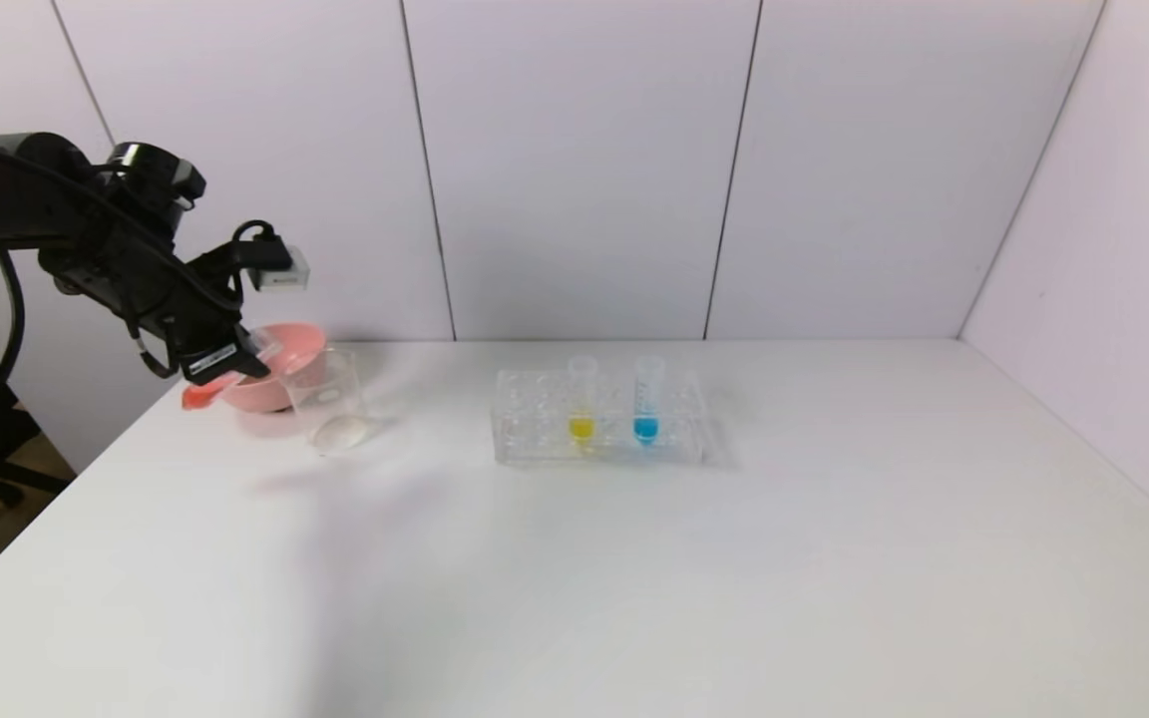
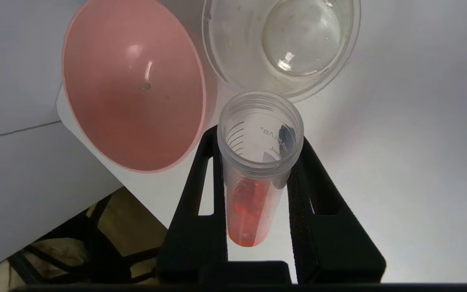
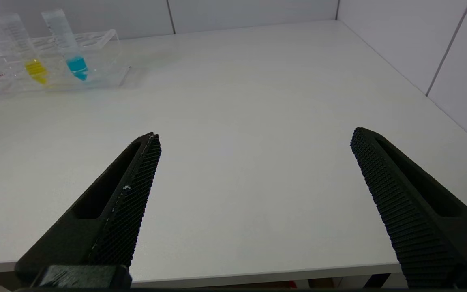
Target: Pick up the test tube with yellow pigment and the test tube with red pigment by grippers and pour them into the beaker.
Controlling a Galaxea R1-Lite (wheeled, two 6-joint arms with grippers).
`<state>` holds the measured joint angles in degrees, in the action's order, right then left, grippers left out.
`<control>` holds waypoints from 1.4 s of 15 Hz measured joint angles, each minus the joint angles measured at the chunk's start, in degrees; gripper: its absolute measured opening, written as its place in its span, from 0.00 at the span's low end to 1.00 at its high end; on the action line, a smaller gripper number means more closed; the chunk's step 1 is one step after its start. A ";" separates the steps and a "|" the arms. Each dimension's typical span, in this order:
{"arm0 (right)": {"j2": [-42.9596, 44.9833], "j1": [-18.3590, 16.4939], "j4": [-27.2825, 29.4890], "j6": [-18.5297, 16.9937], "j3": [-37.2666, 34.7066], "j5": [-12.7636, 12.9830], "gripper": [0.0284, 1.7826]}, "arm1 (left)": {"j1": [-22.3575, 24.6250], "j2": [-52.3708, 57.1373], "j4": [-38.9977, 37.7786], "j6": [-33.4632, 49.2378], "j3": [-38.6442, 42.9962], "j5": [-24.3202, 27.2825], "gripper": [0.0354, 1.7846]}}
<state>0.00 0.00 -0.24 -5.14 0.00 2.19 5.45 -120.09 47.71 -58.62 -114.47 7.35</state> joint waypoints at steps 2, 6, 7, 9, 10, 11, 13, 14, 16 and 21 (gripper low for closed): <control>0.00 0.00 0.00 -0.02 0.00 0.00 0.96 | -1.32 -0.30 -0.59 -0.79 -0.22 -3.58 0.23; 0.00 0.00 0.02 -0.02 0.00 -0.02 0.96 | -3.91 -0.61 -2.23 -2.18 -0.30 -9.25 0.23; 0.00 0.00 0.02 -0.02 0.00 0.00 0.96 | -4.72 -0.66 -2.43 -2.60 -0.30 -11.56 0.23; 0.00 0.00 0.00 -0.02 0.00 0.00 0.96 | -6.46 -0.94 -2.88 -3.63 -0.30 -16.12 0.23; 0.00 0.00 0.02 0.00 0.00 -0.02 0.96 | -6.94 -1.07 -3.23 -4.02 -0.30 -17.85 0.23; 0.00 0.00 0.00 0.00 0.00 0.00 0.96 | -7.24 -1.19 -3.25 -4.28 -0.30 -19.33 0.23; 0.00 0.00 0.00 -0.02 0.00 0.00 0.96 | -7.75 -1.49 -3.23 -4.88 -0.30 -21.59 0.23; 0.00 0.00 0.00 -0.02 0.00 0.00 0.96 | -8.03 -1.57 -3.15 -5.07 -0.30 -21.91 0.23; 0.00 0.00 0.02 -0.02 0.00 0.00 0.96 | -8.36 -1.71 -2.84 -5.38 -0.30 -22.89 0.23; 0.00 0.00 0.02 -0.02 0.00 0.00 0.96 | -9.39 -1.77 -2.79 -7.22 -0.30 -25.82 0.23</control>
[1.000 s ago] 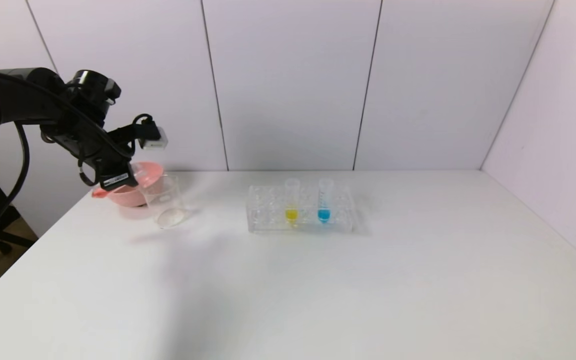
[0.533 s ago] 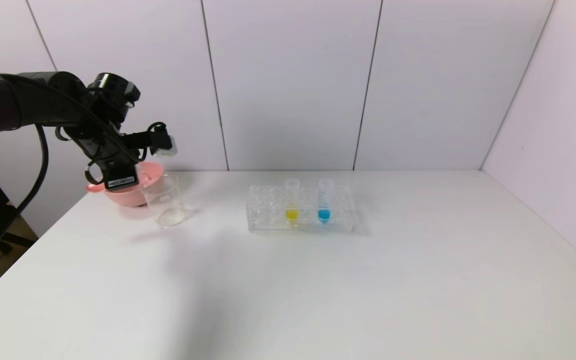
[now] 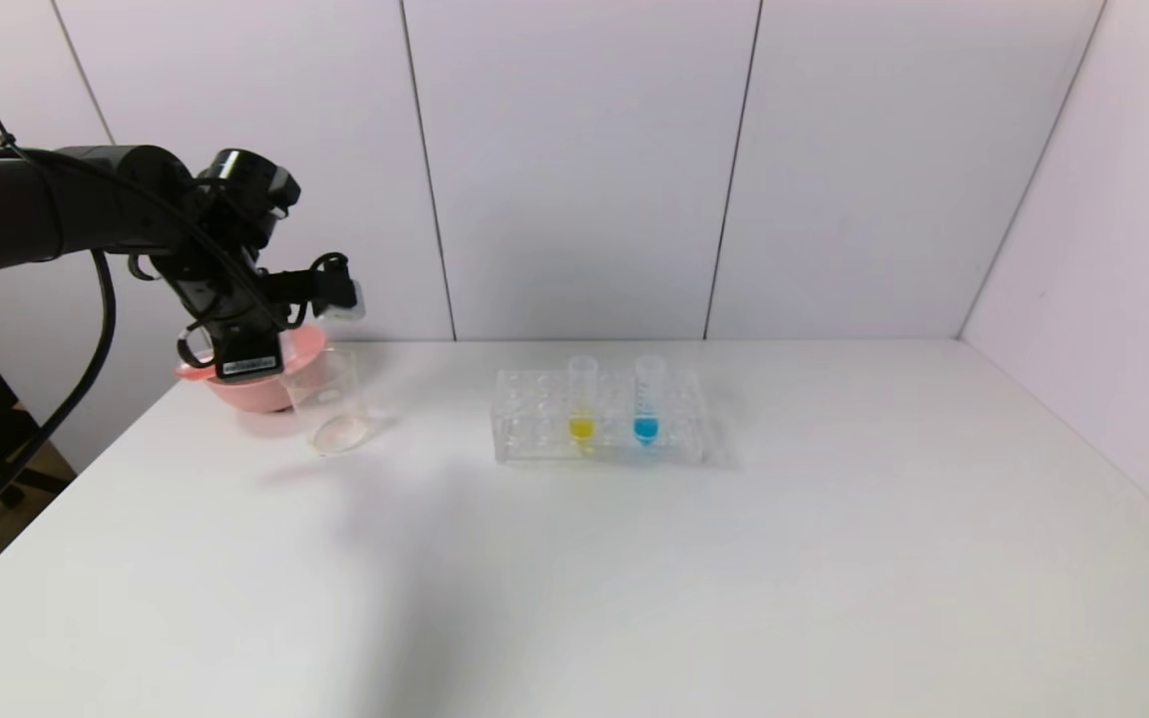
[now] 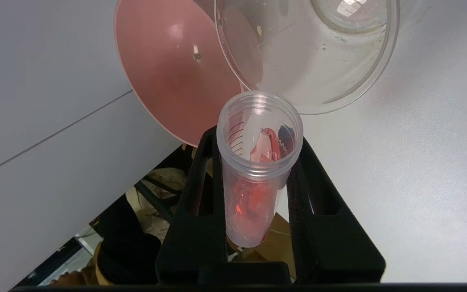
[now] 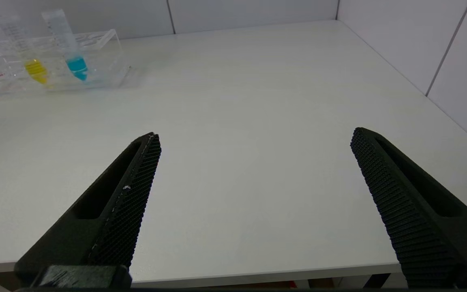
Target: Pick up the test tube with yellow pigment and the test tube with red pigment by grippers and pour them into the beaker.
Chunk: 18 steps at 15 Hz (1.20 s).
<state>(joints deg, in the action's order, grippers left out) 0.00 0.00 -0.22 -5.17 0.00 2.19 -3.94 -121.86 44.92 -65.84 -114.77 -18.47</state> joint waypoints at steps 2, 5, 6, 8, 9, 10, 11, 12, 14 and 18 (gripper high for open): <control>0.00 0.00 -0.02 0.00 0.00 0.00 0.96 | -0.55 0.00 0.00 -1.00 0.00 -4.16 0.23; 0.00 0.00 0.00 0.00 0.00 0.00 0.96 | -1.65 -0.11 0.09 -1.39 0.00 -7.46 0.23; 0.00 0.00 -0.02 0.02 0.00 0.00 0.96 | -1.84 -0.17 0.11 -1.39 0.00 -8.16 0.23; 0.00 0.00 -0.02 0.02 0.00 0.00 0.96 | -2.39 -0.33 0.20 -1.68 0.00 -9.69 0.23; 0.00 0.00 -0.02 0.00 0.00 0.00 0.96 | -2.67 -0.37 0.17 -2.18 0.00 -10.85 0.23; 0.00 0.00 -0.02 0.00 0.00 0.00 0.96 | -2.84 -0.44 0.17 -2.51 0.00 -12.35 0.23; 0.00 0.00 0.00 0.00 0.00 0.00 0.96 | -3.00 -0.55 0.17 -2.60 0.00 -13.45 0.23; 0.00 0.00 0.00 0.00 0.00 0.00 0.96 | -3.17 -0.63 0.17 -2.88 0.00 -13.67 0.23; 0.00 0.00 0.00 0.00 0.00 0.00 0.96 | -3.63 -0.80 0.15 -3.12 0.00 -13.86 0.23; 0.00 0.00 -0.02 0.00 0.00 -0.02 0.96 | -4.46 -1.07 -0.44 -4.63 0.00 -18.99 0.23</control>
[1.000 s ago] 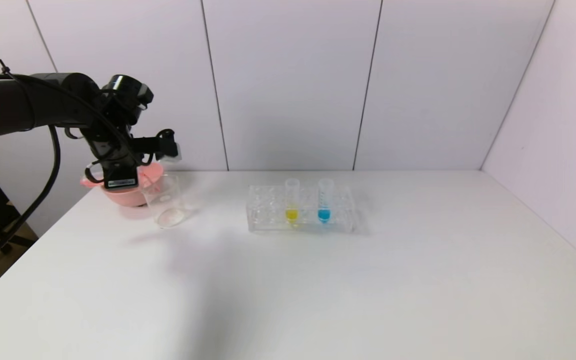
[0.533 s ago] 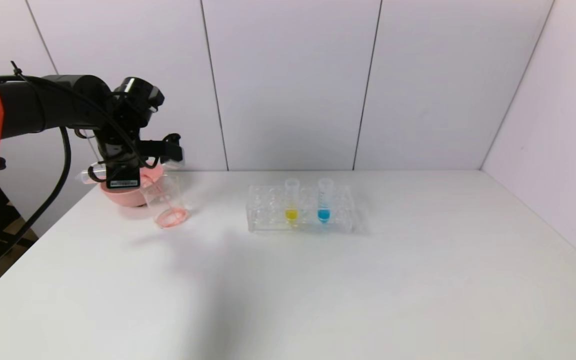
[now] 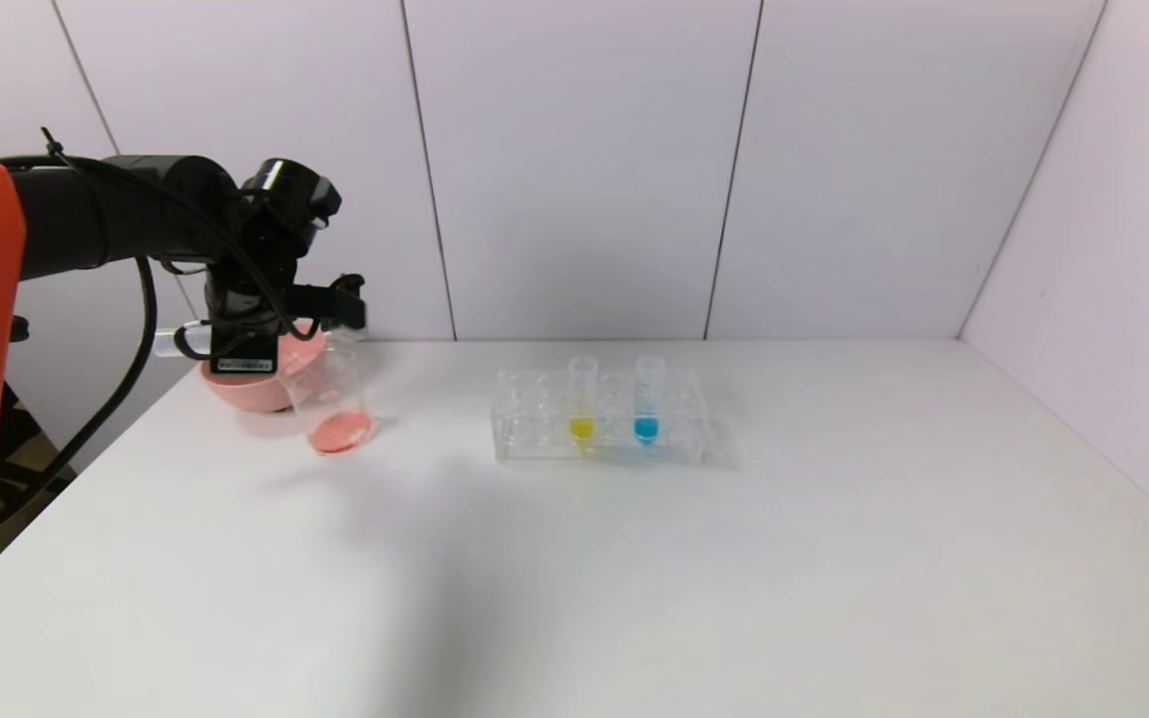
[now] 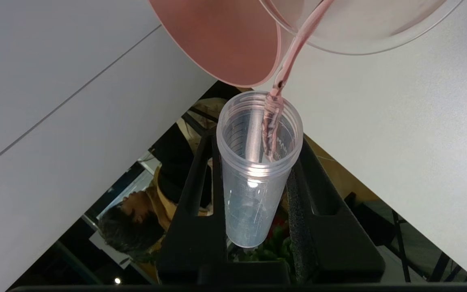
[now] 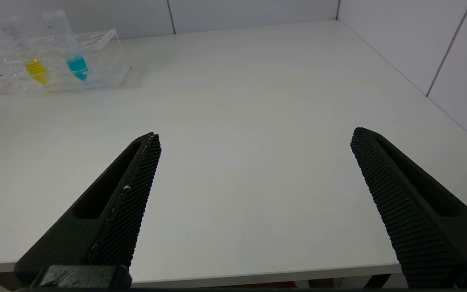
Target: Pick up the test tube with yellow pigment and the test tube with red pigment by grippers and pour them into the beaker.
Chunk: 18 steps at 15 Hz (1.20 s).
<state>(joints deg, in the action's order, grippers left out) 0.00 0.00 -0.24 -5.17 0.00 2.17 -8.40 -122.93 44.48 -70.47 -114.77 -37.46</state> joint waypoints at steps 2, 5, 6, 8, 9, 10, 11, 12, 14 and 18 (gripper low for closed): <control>0.00 0.00 0.00 0.02 0.00 0.02 0.96 | -0.57 -0.04 -0.02 -0.72 0.00 -0.49 0.23; 0.00 0.00 0.00 0.02 0.00 0.00 0.96 | -1.62 -0.26 -0.16 -1.19 -0.02 -2.52 0.23; 0.00 0.00 0.00 0.00 0.00 0.00 0.96 | -2.12 -0.37 -0.17 -1.35 -0.06 -3.44 0.23; 0.00 0.00 0.00 0.00 0.00 0.02 0.96 | -2.71 -0.56 -0.17 -1.38 -0.09 -4.21 0.23; 0.00 0.00 0.00 0.02 0.00 0.00 0.96 | -2.90 -0.66 -0.17 -1.33 -0.09 -4.27 0.23; 0.00 0.00 0.00 0.00 0.00 0.00 0.96 | -3.08 -0.66 -0.17 -1.30 -0.09 -4.27 0.23; 0.00 0.00 0.00 0.00 0.00 0.02 0.96 | -3.19 -0.61 -0.16 -1.24 -0.09 -4.27 0.23; 0.00 0.00 0.02 0.00 0.00 0.02 0.96 | -3.21 -0.44 -0.17 -1.05 -0.09 -4.27 0.23; 0.00 0.00 0.00 0.00 0.00 0.02 0.96 | -2.97 0.27 -0.30 -0.66 -0.05 -3.79 0.23; 0.00 0.00 0.00 0.00 0.00 0.02 0.96 | -1.02 2.82 -1.29 4.40 -0.02 5.69 0.23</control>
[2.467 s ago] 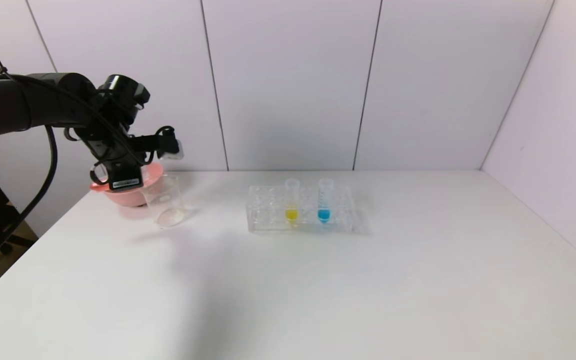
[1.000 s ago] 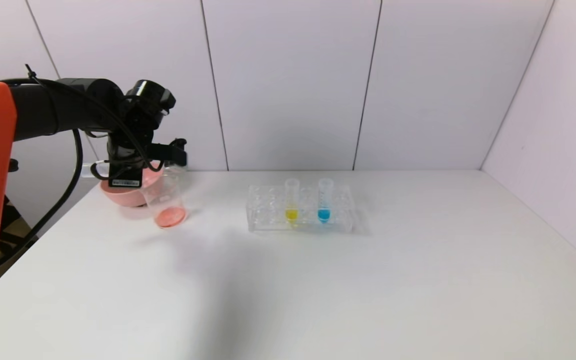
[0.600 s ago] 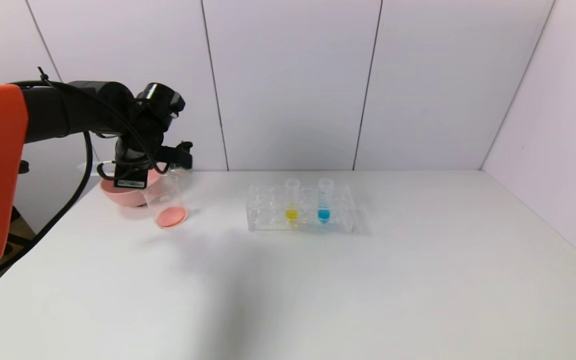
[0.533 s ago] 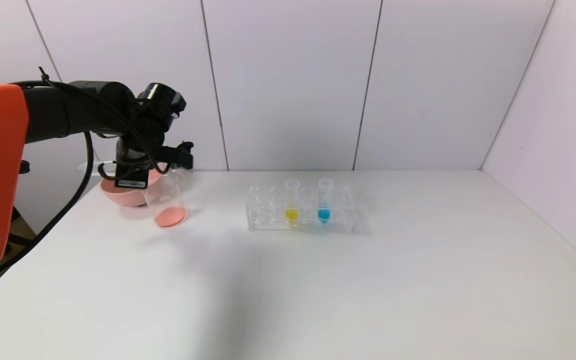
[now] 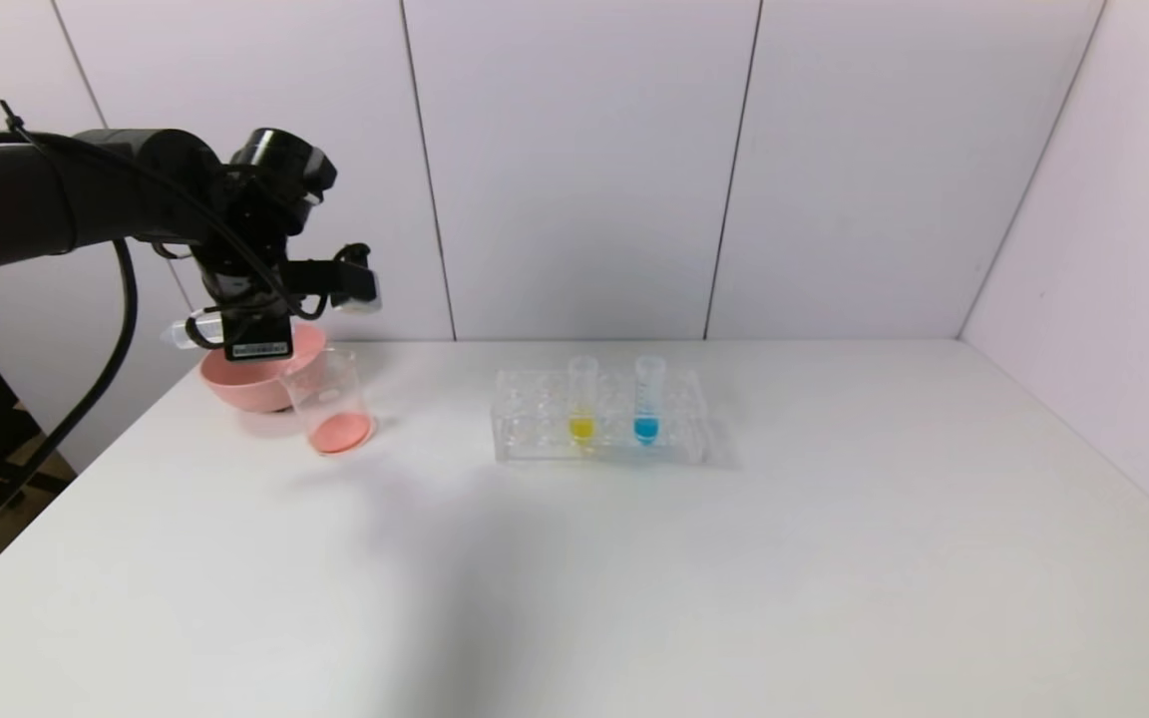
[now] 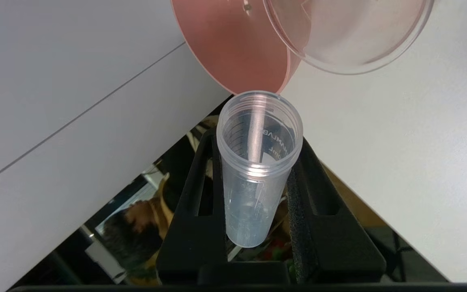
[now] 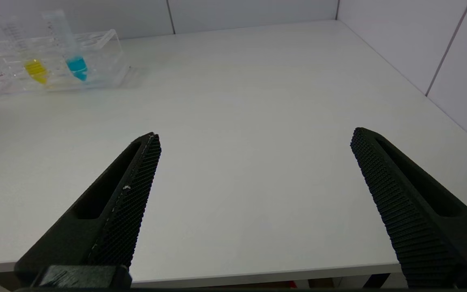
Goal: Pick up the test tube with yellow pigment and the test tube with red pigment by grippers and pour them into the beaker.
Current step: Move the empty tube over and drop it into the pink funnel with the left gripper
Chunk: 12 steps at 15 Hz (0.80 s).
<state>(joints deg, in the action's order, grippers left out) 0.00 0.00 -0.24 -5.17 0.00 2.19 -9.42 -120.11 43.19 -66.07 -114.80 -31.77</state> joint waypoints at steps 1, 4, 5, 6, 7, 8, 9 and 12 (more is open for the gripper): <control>0.00 0.00 0.00 0.00 0.00 -0.02 0.96 | 0.85 0.52 -0.78 3.34 0.02 4.01 0.23; 0.00 0.00 0.00 0.00 0.00 0.00 0.96 | 3.41 1.97 -5.18 16.88 0.38 17.36 0.23; 0.00 0.00 0.00 0.00 0.00 0.00 0.96 | 4.19 2.41 -8.35 22.92 0.66 21.85 0.23; 0.00 0.00 0.00 0.00 0.00 0.00 0.96 | 4.68 2.74 -11.56 28.56 0.94 24.80 0.23; 0.00 0.00 0.00 0.00 0.00 0.00 0.96 | 4.96 3.05 -14.95 34.71 1.18 26.56 0.23; 0.00 0.00 0.02 0.00 0.00 0.00 0.96 | 5.13 3.47 -18.16 40.96 1.66 27.28 0.23; 0.00 0.00 0.00 0.02 0.00 -0.02 0.96 | 5.40 4.43 -20.98 46.98 3.22 27.50 0.23; 0.00 0.00 0.00 0.00 0.00 -0.02 0.96 | 6.05 9.75 -29.48 57.00 15.30 28.31 0.23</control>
<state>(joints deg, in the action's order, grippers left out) 0.00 0.00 -0.24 -5.17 0.00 2.17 -3.38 -110.36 13.71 -9.07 -99.50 -3.46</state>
